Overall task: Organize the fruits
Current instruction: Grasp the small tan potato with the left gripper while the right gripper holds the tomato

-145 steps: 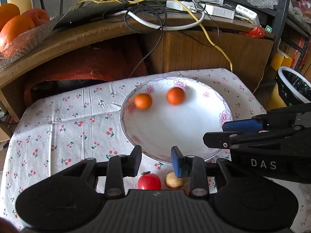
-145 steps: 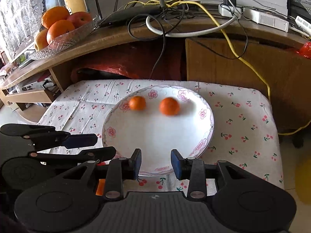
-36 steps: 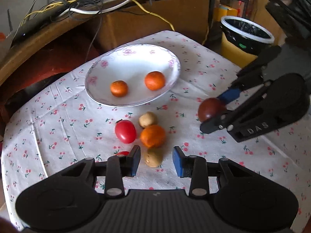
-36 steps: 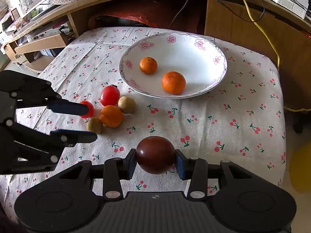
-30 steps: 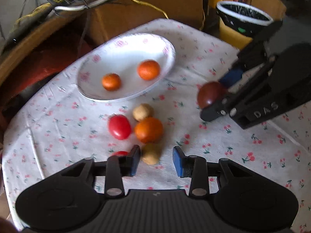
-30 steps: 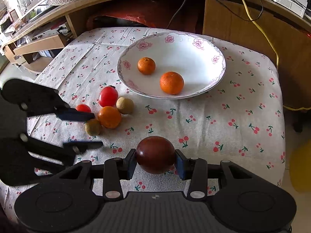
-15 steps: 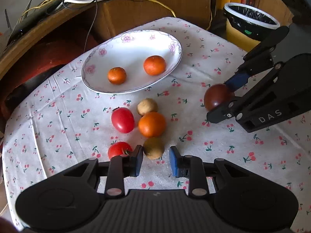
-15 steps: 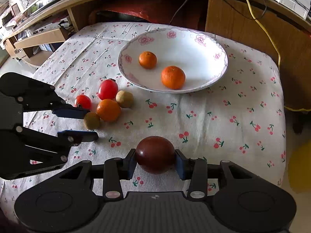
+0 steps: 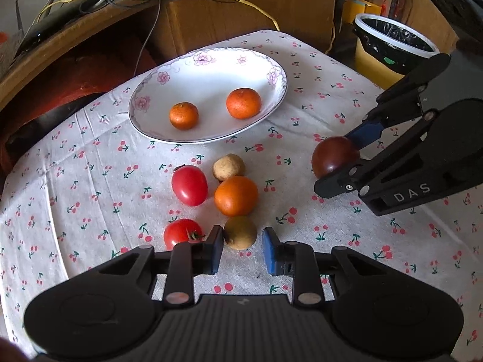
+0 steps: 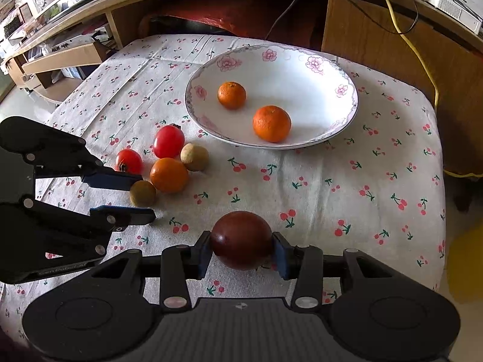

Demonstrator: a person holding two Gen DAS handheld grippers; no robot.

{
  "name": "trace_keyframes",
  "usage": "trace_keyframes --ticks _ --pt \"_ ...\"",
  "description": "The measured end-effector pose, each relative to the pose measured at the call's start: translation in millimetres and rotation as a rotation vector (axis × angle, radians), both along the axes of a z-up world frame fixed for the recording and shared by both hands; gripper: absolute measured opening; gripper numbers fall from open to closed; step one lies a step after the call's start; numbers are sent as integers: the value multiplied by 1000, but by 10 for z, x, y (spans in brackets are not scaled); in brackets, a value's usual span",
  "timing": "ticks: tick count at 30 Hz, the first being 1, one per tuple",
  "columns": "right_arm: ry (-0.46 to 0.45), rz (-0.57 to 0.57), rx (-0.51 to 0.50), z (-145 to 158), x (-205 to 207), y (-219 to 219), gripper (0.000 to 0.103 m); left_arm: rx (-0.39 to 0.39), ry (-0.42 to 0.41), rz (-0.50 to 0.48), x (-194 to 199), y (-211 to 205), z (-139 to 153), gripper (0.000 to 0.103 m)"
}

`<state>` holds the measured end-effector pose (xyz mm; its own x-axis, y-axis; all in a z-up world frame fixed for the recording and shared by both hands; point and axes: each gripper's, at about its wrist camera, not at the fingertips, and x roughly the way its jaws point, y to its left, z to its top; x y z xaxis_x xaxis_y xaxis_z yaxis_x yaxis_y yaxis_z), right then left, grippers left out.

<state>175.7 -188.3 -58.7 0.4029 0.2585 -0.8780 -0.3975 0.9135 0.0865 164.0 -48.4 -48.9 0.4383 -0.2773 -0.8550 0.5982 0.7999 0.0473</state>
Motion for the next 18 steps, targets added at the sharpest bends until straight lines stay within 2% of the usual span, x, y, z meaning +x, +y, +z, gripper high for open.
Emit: trace_keyframes --ticks 18 --pt "-4 5 -17 -17 1 38 37 -51 24 67 18 76 -22 39"
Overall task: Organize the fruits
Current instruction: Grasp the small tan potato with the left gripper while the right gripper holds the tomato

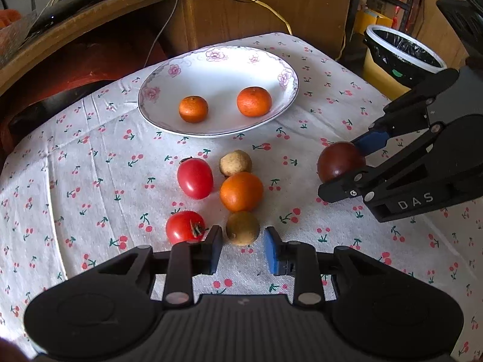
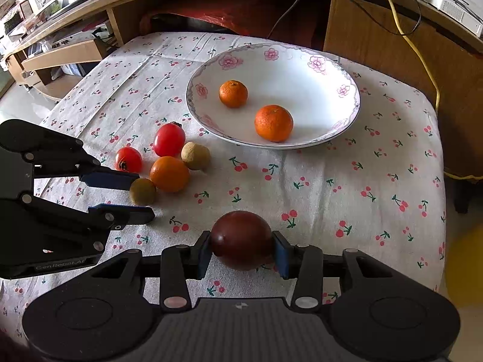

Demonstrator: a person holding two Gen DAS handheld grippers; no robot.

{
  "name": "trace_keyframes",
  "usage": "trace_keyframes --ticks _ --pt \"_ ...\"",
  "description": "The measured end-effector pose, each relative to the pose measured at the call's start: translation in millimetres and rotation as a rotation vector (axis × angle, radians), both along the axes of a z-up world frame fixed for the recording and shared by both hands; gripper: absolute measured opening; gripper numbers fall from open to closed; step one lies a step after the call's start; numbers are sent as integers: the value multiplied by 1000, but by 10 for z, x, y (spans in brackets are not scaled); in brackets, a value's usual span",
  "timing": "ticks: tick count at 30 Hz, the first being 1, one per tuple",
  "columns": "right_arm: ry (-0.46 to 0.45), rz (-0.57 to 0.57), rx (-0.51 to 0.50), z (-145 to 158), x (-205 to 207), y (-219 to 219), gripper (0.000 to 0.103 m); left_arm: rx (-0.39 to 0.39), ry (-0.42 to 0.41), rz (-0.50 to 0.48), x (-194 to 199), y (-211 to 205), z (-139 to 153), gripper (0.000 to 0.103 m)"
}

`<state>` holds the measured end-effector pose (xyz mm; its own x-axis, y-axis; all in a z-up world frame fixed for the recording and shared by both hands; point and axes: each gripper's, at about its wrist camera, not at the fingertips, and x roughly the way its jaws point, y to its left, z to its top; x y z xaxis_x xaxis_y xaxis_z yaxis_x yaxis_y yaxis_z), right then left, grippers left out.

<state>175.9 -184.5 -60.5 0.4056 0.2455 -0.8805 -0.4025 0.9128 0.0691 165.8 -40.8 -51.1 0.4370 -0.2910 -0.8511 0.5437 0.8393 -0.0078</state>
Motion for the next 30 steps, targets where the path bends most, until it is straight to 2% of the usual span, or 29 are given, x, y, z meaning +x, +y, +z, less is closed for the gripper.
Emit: trace_keyframes --ticks 13,30 --pt "-10 -23 -29 44 -48 66 35 -12 5 15 31 -25 11 33" --pt "-58 -59 13 218 11 28 35 -49 -60 29 85 -75 250 33"
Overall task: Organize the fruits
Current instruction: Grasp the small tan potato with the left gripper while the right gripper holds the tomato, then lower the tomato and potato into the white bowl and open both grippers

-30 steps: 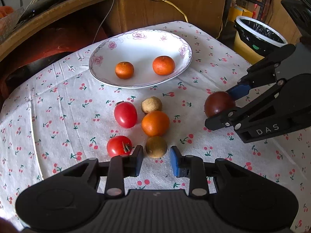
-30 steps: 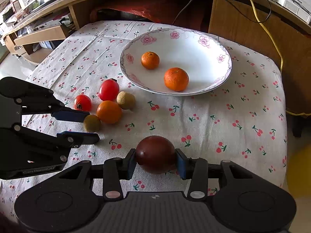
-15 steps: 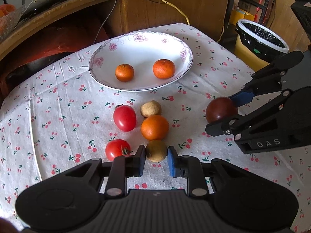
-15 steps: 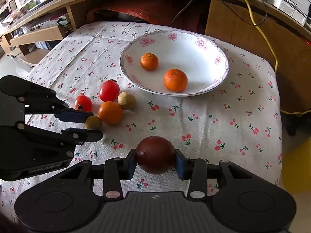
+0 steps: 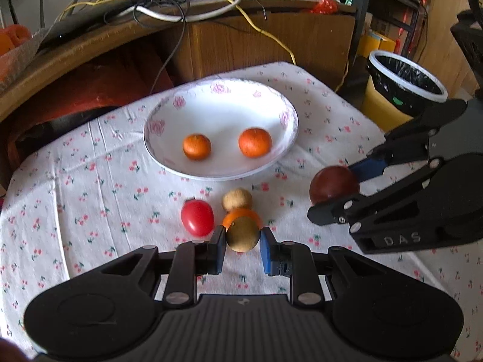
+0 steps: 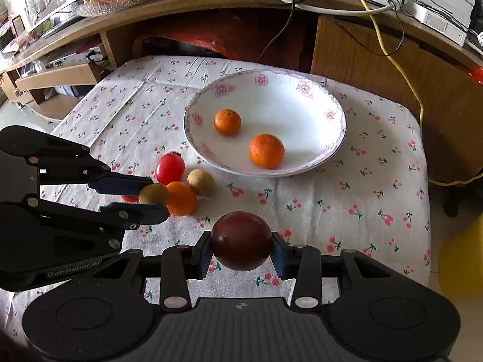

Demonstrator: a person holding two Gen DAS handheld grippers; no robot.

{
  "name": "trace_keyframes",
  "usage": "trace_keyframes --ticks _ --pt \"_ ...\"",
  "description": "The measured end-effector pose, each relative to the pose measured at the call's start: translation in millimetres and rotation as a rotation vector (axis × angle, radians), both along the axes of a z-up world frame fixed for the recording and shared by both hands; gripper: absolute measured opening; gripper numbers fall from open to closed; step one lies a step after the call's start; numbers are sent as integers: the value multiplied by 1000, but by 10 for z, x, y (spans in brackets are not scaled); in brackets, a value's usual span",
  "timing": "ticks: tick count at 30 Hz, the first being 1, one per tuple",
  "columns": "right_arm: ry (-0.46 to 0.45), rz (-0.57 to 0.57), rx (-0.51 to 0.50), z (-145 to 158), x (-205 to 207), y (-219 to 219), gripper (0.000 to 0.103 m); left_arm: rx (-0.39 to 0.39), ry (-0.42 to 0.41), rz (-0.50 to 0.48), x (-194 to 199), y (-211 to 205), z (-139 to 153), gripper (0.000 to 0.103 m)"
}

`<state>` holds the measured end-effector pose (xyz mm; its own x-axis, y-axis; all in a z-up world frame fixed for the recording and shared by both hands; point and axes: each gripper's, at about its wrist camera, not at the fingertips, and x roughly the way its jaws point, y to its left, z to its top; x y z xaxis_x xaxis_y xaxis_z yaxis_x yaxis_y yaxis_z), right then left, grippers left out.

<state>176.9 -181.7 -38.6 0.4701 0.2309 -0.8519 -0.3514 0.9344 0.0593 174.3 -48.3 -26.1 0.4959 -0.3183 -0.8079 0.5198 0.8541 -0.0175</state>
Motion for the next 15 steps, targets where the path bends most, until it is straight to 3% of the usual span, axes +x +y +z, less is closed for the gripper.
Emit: trace_keyframes --ticks 15 --pt "-72 -74 52 184 304 -84 35 -23 -55 72 343 -110 172 31"
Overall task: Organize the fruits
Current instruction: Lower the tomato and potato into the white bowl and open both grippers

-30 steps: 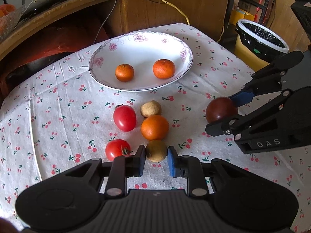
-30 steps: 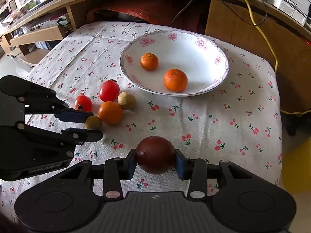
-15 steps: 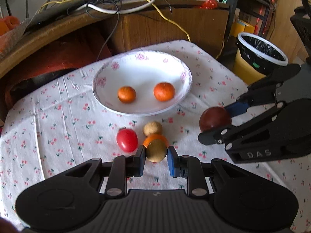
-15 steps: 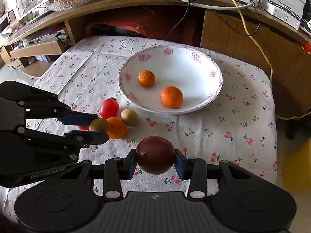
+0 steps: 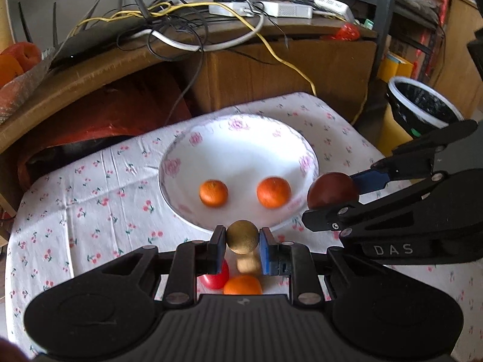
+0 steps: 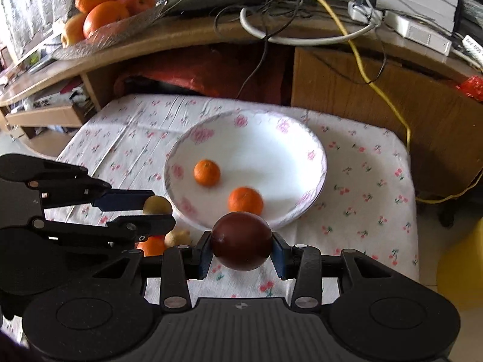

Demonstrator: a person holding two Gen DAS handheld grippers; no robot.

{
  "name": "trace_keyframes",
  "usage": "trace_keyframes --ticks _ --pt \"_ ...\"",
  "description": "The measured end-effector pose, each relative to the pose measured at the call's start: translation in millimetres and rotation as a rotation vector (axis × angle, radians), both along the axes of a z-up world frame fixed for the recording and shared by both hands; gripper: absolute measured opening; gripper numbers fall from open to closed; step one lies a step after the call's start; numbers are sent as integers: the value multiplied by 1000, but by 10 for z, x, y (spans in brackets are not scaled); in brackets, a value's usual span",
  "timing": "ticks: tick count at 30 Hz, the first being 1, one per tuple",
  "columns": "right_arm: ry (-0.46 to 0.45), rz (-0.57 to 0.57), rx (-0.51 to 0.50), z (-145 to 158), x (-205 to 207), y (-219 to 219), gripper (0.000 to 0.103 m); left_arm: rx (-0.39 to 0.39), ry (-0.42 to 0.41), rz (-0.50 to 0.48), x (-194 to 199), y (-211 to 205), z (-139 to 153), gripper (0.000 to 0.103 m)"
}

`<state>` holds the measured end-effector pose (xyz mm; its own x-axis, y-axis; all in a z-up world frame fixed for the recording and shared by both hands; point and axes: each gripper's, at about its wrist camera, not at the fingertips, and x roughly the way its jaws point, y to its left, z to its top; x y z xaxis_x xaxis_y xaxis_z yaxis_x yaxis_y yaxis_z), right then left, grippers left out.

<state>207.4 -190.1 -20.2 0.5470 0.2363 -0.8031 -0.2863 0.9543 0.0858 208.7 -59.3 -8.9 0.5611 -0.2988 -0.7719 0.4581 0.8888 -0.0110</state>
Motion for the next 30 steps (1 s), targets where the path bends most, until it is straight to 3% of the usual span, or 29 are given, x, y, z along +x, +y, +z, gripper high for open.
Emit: trace_keyframes --ticks 30 --pt "-62 3 -31 -192 350 39 38 19 9 53 361 -8 -233 31"
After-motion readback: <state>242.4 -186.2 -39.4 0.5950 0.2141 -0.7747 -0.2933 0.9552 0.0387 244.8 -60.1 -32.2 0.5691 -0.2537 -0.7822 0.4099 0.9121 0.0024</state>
